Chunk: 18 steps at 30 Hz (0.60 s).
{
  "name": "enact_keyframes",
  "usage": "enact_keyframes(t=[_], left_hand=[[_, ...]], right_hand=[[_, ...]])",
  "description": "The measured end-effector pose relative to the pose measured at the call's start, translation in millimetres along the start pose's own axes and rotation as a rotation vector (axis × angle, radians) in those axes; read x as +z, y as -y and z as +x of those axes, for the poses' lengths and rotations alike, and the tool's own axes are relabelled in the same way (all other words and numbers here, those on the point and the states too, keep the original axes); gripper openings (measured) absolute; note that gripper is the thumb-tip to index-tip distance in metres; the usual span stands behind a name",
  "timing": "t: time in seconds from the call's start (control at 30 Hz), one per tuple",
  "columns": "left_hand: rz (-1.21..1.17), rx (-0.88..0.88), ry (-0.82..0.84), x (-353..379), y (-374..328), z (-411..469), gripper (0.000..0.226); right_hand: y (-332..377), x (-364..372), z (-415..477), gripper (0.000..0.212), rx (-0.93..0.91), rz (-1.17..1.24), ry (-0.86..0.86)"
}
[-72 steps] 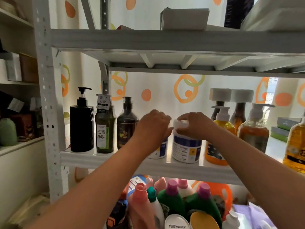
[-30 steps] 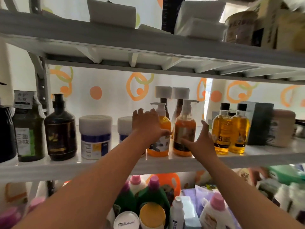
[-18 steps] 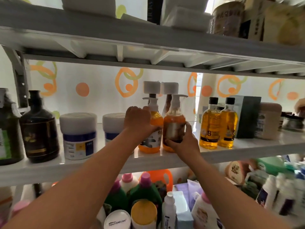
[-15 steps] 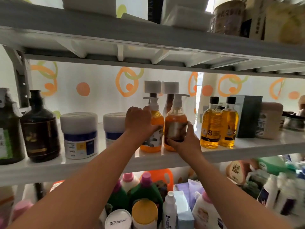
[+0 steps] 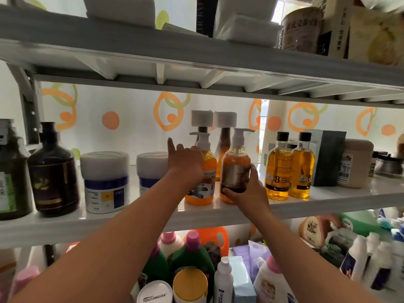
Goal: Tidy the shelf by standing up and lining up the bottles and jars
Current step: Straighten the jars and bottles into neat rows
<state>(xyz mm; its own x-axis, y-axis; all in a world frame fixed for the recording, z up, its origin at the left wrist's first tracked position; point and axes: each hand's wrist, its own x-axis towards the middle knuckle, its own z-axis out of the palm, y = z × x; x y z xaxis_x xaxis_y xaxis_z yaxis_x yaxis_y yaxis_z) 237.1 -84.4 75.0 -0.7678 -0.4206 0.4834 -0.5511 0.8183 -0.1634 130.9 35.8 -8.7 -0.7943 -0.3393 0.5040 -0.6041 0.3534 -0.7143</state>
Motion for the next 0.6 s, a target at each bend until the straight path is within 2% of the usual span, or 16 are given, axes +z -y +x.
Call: enact_keyframes(t=[0.17, 0.33, 0.6], left_hand=[[-0.068, 0.02, -0.069, 3.5, -5.9, -1.0, 0.084], [-0.075, -0.005, -0.064, 4.4, -5.9, -2.9, 0.089], [-0.039, -0.02, -0.098, -0.1, -6.7, -2.1, 0.078]], right_hand=[[-2.3, -2.6, 2.2, 0.102, -0.015, -0.001, 0.01], [-4.2, -3.6, 4.7, 0.105, -0.008, -0.014, 0.003], [-8.6, -9.3, -2.4, 0.107, -0.058, 0.033, 0.049]])
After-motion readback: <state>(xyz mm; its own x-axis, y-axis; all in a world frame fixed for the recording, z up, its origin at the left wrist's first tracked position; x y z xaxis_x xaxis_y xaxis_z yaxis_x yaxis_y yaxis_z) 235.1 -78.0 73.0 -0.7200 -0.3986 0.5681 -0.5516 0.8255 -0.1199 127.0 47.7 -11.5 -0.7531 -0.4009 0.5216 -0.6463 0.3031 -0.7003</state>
